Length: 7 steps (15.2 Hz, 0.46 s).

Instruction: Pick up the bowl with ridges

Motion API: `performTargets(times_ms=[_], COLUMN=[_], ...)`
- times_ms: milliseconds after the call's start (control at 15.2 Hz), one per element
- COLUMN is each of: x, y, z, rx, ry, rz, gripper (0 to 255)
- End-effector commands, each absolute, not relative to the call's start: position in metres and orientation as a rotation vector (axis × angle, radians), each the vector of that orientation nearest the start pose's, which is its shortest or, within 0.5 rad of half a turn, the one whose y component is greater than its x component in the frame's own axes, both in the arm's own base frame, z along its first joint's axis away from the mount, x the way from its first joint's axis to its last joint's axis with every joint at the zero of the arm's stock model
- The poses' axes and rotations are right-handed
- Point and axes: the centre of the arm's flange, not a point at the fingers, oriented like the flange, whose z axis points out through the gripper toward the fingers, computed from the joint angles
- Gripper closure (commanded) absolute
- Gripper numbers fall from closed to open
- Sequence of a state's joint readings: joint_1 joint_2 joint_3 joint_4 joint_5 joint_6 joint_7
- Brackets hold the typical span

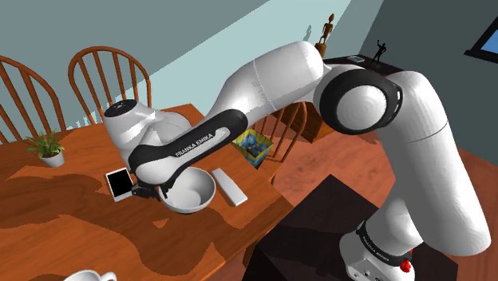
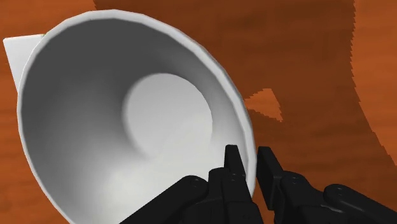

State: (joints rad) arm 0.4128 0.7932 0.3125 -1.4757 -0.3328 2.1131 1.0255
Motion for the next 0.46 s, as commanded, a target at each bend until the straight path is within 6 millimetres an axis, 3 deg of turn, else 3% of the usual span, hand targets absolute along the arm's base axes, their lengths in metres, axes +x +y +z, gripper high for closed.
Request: performTargets(times_ms=[0,264,396], x=[0.561,0.561,0.561], y=[0.429,0.429,0.429], z=[0.223,0.244,0.245], rx=[-3.242,-3.242,-3.242], ry=[0.304,0.304,0.304], rz=[0.053,0.053,0.053], gripper=[255,255,255])
